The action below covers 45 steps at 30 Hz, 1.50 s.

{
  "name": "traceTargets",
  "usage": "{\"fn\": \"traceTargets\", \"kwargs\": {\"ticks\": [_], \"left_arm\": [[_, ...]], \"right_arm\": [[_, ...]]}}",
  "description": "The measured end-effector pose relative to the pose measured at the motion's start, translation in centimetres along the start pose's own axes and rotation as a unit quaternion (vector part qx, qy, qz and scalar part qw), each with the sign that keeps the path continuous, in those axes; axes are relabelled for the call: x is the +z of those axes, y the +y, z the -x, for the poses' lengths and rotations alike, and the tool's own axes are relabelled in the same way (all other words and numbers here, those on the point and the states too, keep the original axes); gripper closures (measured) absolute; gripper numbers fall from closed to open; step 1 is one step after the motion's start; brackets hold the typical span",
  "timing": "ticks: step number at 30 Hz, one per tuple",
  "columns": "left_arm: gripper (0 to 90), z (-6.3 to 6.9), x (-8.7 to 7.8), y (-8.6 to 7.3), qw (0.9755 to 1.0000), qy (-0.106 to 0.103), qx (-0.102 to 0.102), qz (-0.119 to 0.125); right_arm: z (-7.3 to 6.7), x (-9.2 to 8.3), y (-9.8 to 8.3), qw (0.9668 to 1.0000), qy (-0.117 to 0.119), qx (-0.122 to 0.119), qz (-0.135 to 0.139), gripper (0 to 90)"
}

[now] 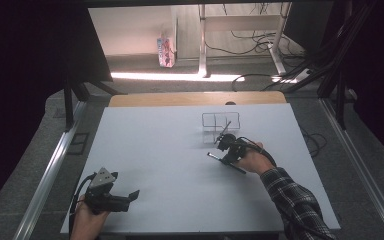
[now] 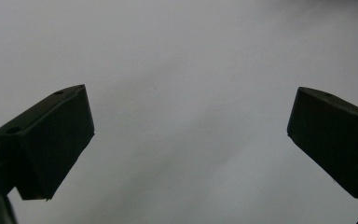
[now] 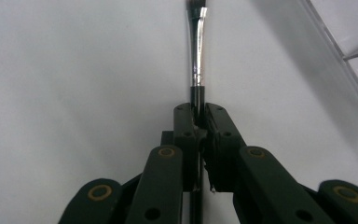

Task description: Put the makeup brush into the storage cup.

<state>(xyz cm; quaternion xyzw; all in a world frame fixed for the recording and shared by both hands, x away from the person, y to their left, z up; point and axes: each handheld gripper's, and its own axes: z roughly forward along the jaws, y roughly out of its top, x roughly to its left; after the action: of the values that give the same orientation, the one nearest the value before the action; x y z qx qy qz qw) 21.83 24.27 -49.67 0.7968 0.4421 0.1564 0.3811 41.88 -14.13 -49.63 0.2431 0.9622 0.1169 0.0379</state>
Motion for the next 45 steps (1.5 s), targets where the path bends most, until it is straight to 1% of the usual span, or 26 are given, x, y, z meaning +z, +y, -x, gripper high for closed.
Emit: {"fn": "traceTargets", "kwargs": {"ticks": [3,5,6,8,12,18,22,30,35,45], "left_arm": [[0.9,0.0,0.0,0.0,1.0,0.0,-0.001,0.0],[0.9,0.0,0.0,0.0,1.0,0.001,-0.002,0.001],[0.9,0.0,0.0,0.0,1.0,0.001,-0.002,0.001],[0.9,0.0,-0.1,0.0,1.0,0.001,-0.002,0.001],[1.0,0.0,-0.1,0.0,1.0,0.002,-0.001,0.001],[1.0,0.0,-0.1,0.0,1.0,0.004,0.0,0.001],[1.0,0.0,-0.1,0.0,1.0,0.004,0.0,0.001],[1.0,0.1,-0.1,0.0,1.0,0.005,0.002,0.001],[1.0,0.1,-0.1,0.0,1.0,0.007,0.003,0.001],[1.0,0.1,-0.1,0.0,1.0,0.007,0.003,0.003]], "right_arm": [[0.0,0.0,0.2,0.9999,0.002,0.011,-0.007,84.1],[0.1,0.0,0.2,0.9998,0.006,0.017,-0.005,84.0],[0.2,0.0,0.1,0.9996,0.007,0.026,-0.002,84.1],[0.3,-0.1,-0.1,0.9992,0.016,0.037,0.006,84.0],[0.6,-0.3,-0.7,0.9983,0.022,0.048,0.026,84.0],[0.7,-0.9,-1.4,0.997,0.02,0.06,0.045,84.0],[0.6,-1.5,-1.8,0.9957,0.02,0.064,0.063,84.0],[0.1,-2.7,-2.6,0.9932,0.014,0.064,0.097,84.0],[-0.1,-3.5,-3.4,0.9904,0.012,0.064,0.122,84.0],[-0.5,-4.3,-4.3,0.9862,0.006,0.067,0.151,84.0]]}}
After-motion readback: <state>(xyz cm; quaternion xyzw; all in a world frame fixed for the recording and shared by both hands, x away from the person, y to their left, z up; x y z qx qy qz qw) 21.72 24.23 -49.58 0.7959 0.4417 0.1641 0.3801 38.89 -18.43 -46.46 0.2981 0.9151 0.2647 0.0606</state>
